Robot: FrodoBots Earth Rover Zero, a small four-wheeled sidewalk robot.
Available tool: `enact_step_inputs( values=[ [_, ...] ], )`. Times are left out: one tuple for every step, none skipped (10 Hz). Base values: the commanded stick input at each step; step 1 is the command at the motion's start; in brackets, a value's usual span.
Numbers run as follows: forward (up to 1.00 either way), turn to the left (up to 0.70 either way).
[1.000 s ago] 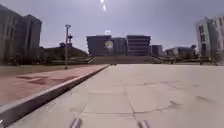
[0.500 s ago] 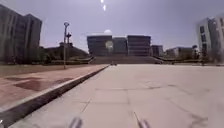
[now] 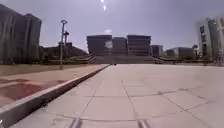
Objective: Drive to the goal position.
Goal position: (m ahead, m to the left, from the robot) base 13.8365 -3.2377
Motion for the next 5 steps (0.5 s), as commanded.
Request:
enact_step_inputs(
  values=[
    [1.0,0.0],
    [1.0,0.0],
    [1.0,0.0],
    [1.0,0.0],
    [1.0,0.0]
  ],
)
